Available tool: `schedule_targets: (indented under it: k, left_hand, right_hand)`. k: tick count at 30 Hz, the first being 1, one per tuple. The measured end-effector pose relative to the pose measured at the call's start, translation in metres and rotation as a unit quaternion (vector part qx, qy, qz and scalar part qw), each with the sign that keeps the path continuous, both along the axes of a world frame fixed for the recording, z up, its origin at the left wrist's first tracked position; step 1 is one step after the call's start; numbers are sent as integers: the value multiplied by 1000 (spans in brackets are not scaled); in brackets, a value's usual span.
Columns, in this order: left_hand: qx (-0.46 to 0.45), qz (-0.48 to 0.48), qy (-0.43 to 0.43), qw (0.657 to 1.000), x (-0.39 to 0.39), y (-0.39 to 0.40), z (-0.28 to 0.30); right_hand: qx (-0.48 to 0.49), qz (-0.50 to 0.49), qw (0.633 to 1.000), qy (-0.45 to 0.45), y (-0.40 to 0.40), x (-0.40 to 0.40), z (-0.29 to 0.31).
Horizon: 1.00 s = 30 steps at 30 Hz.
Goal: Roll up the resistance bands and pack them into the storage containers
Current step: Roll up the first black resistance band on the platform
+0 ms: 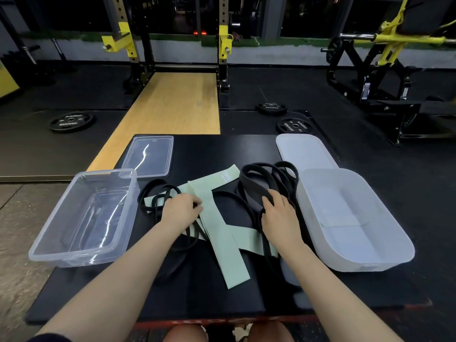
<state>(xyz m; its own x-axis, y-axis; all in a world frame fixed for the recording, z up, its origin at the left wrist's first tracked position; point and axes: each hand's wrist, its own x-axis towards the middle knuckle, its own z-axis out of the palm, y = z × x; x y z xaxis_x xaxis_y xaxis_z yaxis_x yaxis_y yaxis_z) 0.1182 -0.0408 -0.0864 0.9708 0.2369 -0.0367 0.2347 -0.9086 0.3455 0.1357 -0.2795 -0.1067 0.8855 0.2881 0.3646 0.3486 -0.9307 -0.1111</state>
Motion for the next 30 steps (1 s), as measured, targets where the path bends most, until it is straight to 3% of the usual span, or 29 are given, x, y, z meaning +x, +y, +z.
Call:
schedule_targets:
  k: [5, 11, 15, 18, 21, 25, 30]
  left_hand:
    - [-151, 83, -102, 980, -3, 13, 4]
    - [-125, 136, -132, 974, -13, 39, 15]
    - [-84, 132, -155, 975, -21, 51, 29]
    - [-51, 132, -162, 977, -29, 58, 35]
    - [-47, 112, -123, 985, -34, 66, 30]
    - [-64, 27, -100, 993, -43, 64, 11]
    - [-31, 31, -70, 997, -54, 52, 4]
  right_hand:
    - [38, 16, 999, 33, -3, 1, -1]
    - [-19, 52, 998, 1, 14, -5, 4]
    - [-31, 141, 989, 2, 29, -11, 2]
    - [-22, 189, 972, 139, 45, -26, 5]
    - [-44, 132, 946, 294, 55, -32, 5]
    - [-10, 99, 942, 322, 61, -32, 8]
    - [-21, 116, 934, 338, 66, -38, 13]
